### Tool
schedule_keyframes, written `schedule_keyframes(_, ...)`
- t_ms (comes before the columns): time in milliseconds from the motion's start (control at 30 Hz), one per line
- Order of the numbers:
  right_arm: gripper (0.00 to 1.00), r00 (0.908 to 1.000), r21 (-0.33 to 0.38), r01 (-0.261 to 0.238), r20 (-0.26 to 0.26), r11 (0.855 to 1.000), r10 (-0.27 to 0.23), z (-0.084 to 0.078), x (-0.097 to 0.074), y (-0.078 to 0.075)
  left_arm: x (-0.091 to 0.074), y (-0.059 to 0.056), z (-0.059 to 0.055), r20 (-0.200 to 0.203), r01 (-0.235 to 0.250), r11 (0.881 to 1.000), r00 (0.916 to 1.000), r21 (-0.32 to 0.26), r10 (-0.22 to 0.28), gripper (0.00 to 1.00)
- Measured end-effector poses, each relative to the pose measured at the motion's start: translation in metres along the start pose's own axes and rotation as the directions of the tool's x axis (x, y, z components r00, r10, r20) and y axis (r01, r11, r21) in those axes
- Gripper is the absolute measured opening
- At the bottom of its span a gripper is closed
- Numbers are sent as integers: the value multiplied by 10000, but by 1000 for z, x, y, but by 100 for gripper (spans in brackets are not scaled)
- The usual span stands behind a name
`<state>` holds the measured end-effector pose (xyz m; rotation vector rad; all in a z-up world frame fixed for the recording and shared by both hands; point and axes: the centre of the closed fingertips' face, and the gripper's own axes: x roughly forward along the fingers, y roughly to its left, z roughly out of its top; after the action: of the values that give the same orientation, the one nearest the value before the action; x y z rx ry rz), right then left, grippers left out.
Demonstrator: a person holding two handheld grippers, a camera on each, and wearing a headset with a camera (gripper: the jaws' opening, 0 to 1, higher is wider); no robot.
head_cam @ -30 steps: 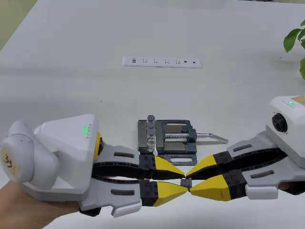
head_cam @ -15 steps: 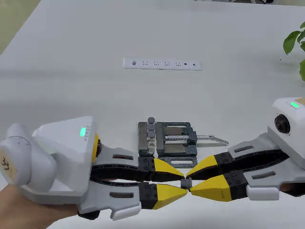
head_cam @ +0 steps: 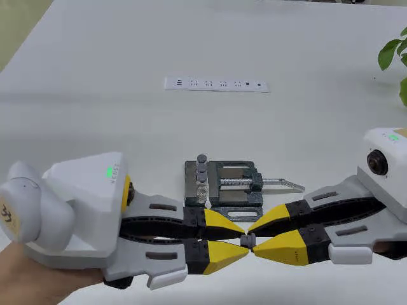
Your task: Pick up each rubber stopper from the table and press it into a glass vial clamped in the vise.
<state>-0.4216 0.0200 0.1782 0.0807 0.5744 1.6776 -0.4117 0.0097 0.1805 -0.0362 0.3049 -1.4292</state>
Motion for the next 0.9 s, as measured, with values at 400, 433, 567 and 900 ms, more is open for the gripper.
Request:
schedule_keyframes(400,7,9998,79,185,99,9998,-186,2,-1,-3,-1,2,2,165,-165,9994,9997,-289,170,4)
schedule_keyframes(433,7,9997,91,213,105,9997,-214,2,0,-3,-1,2,2,198,-196,9994,9996,-290,202,4)
schedule_keyframes(567,7,9994,78,299,195,9995,-301,3,-1,-4,-2,2,4,339,-275,9988,9990,-394,288,4)
schedule_keyframes(900,7,9969,-53,652,439,9979,-649,7,-4,-7,-4,5,7,614,-542,9972,9965,-507,572,4)
